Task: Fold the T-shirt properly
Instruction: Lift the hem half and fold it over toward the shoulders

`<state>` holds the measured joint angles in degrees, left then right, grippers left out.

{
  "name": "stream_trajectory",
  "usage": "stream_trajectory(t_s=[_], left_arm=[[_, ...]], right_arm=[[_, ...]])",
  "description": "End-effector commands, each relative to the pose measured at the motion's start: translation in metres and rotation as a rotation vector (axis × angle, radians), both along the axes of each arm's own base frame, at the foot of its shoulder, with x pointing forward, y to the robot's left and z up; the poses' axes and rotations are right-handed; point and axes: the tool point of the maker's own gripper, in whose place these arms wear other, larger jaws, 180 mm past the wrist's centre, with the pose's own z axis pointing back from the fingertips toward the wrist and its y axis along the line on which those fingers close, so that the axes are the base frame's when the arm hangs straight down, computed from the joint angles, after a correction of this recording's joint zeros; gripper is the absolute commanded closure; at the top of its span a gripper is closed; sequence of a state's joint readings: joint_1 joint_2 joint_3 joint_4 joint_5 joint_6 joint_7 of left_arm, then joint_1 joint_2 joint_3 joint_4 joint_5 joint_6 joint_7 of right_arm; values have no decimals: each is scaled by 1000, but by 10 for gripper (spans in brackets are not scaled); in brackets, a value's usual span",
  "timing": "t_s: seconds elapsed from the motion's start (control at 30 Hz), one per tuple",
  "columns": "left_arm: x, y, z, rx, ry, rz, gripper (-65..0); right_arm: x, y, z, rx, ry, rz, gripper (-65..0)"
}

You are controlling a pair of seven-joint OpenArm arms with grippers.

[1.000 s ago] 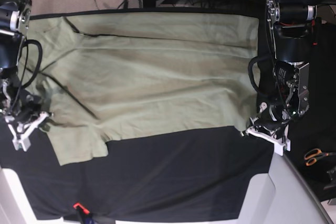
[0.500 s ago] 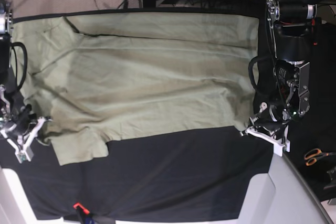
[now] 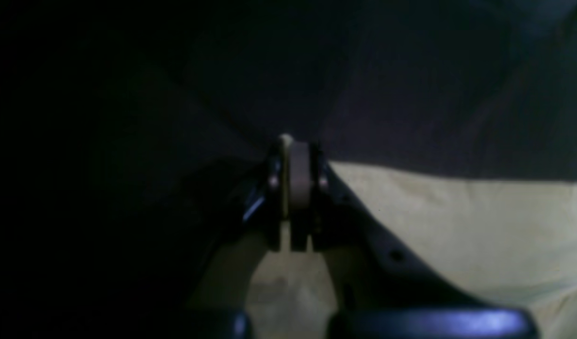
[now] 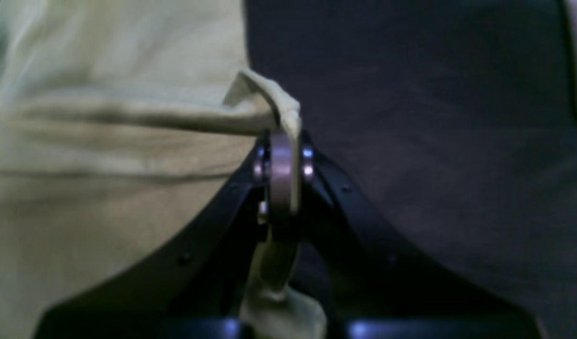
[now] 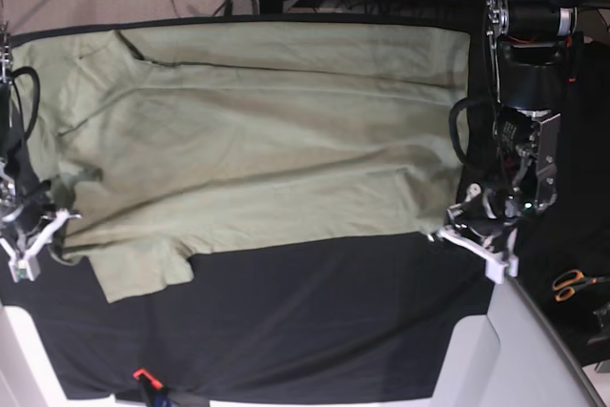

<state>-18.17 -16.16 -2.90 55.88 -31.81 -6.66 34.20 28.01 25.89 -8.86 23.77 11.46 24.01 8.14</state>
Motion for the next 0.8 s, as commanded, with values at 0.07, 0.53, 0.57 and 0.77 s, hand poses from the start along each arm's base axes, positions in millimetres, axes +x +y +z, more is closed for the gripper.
stream_trajectory(t_s=[0.07,0.53,0.57,0.77], left_arm=[[23,3,36,7,-107,-7,0],[17,1,43,21,-133,-20,0],[17,1,43,21,-133,-20,0],[10,0,35,21,-113,-22,0]], right_arm=[[22,-12,34,-4,-147,-9,0],[30,7,42,34,-229,11,0],[27,6,39,34,-221,11,0],[19,5,25,25,-148,6,0]])
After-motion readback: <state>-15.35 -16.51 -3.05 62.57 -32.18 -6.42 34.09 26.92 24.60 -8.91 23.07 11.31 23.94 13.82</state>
